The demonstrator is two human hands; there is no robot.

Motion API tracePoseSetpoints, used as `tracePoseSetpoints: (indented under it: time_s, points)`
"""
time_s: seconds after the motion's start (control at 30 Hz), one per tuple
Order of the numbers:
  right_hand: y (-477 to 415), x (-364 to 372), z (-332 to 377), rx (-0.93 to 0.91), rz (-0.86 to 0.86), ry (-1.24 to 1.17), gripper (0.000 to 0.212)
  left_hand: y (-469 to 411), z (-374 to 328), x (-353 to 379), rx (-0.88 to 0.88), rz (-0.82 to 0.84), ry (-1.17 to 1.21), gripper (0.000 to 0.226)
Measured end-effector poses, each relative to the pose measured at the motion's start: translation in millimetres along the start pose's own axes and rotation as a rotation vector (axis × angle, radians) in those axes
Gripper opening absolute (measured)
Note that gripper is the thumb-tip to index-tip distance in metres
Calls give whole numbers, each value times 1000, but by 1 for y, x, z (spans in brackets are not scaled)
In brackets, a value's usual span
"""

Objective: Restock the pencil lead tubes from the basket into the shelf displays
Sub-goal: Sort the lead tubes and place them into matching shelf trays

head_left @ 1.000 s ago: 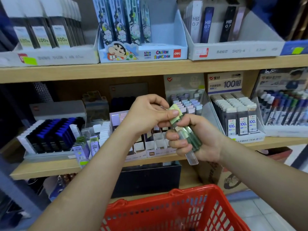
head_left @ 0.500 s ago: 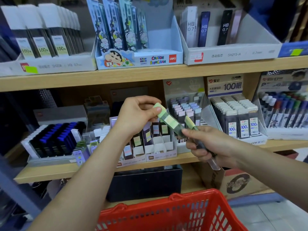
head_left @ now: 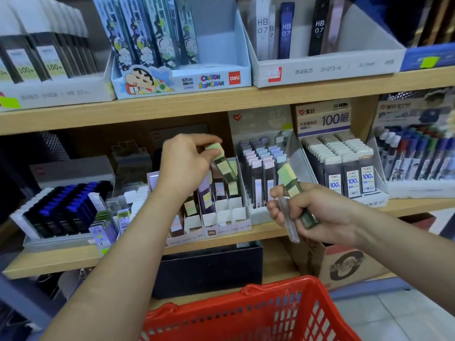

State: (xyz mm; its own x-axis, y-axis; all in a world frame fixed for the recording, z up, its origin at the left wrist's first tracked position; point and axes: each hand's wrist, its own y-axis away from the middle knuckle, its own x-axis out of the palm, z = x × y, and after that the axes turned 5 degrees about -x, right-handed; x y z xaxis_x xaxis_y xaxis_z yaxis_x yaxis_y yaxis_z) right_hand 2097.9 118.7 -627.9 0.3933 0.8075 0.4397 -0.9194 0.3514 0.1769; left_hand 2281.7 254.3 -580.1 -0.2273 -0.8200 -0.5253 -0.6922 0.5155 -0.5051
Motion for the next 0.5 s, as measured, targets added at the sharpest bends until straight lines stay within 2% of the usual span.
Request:
tracePoseSetpoints:
  time_s: [0.17, 0.43, 0.5]
  points:
    - [0, 6, 2, -16, -8, -18, 60, 2, 8, 22, 42, 76, -132, 21]
    - [3, 12, 2, 0, -25, -26, 47, 5, 19, 42, 50, 133, -321, 29]
    - [4, 11, 2, 30, -15, -4, 43, 6, 22, 47, 99, 127, -392, 27]
